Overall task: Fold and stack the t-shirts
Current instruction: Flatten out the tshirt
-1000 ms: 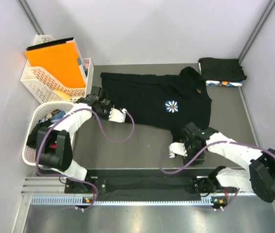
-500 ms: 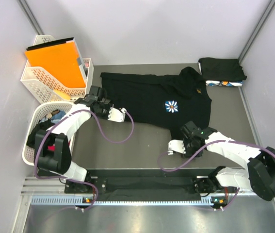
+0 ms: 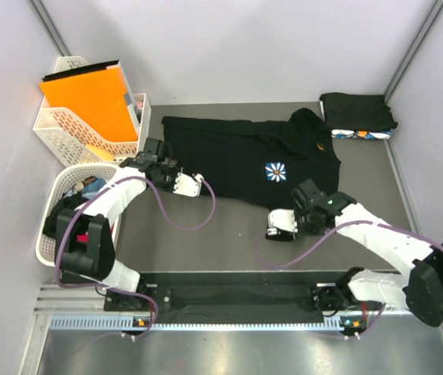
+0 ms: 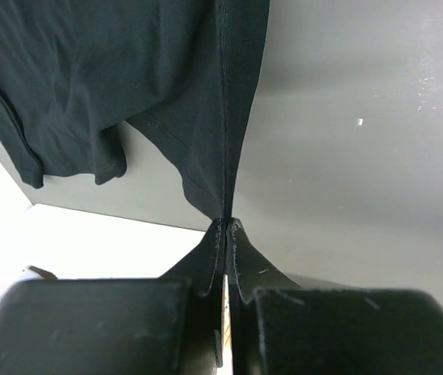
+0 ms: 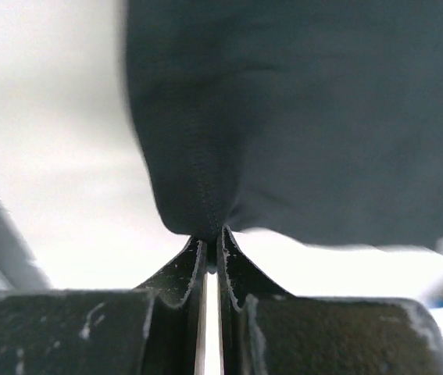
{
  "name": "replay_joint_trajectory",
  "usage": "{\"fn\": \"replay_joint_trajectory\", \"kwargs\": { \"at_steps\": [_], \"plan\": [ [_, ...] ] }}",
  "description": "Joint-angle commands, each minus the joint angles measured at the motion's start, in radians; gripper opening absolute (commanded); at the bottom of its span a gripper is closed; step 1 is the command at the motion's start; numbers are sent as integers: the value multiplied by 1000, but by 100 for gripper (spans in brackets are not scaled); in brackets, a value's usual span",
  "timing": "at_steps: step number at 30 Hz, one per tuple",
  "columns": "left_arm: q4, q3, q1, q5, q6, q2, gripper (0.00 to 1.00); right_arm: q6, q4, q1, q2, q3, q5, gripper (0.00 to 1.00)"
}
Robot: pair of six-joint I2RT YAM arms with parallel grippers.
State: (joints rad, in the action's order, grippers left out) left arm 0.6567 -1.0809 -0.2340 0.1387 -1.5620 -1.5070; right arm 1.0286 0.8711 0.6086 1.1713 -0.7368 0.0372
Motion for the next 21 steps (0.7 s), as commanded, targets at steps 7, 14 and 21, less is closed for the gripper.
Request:
{"fn": "replay_joint_trajectory", "kwargs": {
  "at_steps": [7,14,21],
  "plan": [
    [-87,-125,7,19,13,143,0,146,-131,-81,-47,-370,295,0],
    [-402,-166,18,-62,-30,188,0,303,-458,-308,30,-605,362,0],
    [-622,-209,48,-129,-33,172,0,399,-688,-435,96,-745,363,0]
  ]
}}
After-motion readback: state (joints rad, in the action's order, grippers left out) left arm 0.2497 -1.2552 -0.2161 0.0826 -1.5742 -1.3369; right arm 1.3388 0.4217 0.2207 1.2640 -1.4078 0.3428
